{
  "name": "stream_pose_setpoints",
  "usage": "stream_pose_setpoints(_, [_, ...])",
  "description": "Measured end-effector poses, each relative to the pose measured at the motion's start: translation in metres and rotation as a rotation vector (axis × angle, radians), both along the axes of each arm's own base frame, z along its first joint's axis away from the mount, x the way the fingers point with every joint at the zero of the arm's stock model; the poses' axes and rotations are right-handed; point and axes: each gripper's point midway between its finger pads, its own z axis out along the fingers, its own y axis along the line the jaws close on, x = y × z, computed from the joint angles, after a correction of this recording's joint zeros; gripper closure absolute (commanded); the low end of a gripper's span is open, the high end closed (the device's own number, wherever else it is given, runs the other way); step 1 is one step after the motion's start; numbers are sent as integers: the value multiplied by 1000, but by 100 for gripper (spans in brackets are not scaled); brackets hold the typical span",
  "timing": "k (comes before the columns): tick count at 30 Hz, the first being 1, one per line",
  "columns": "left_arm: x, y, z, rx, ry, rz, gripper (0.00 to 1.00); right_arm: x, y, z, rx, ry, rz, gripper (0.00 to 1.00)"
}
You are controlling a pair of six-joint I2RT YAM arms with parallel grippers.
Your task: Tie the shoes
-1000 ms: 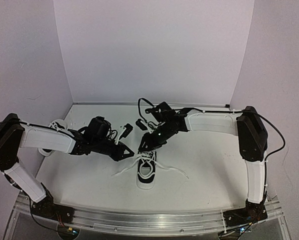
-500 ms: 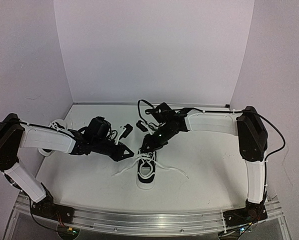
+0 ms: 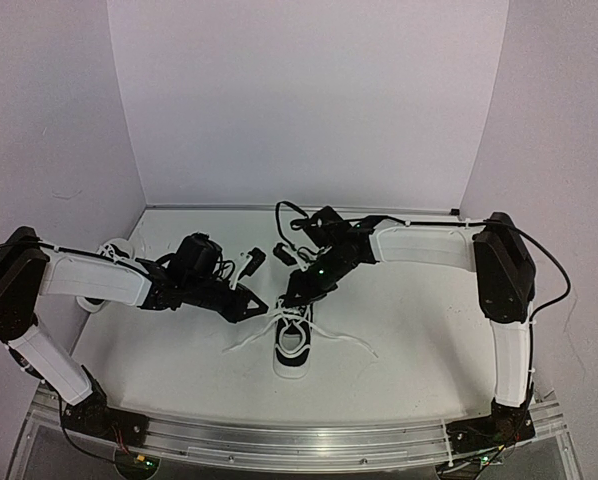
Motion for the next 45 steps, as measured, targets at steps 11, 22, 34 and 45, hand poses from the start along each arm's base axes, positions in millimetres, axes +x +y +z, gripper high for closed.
stream_pose_setpoints(11, [0,0,0,1,0,1,100,0,-2,-3,-11,-3,-2,100])
stream_pose_setpoints(22, [1,3,-3,19,2,15,100,-5,-21,7,-22,-28,-61,100])
stream_pose_setpoints(34, [3,5,-5,29,-1,26,100,-13,-34,0,-31,-3,-92,74])
stream_pose_setpoints(45, [2,5,-6,32,3,25,100,3,-8,18,45,-15,-81,74])
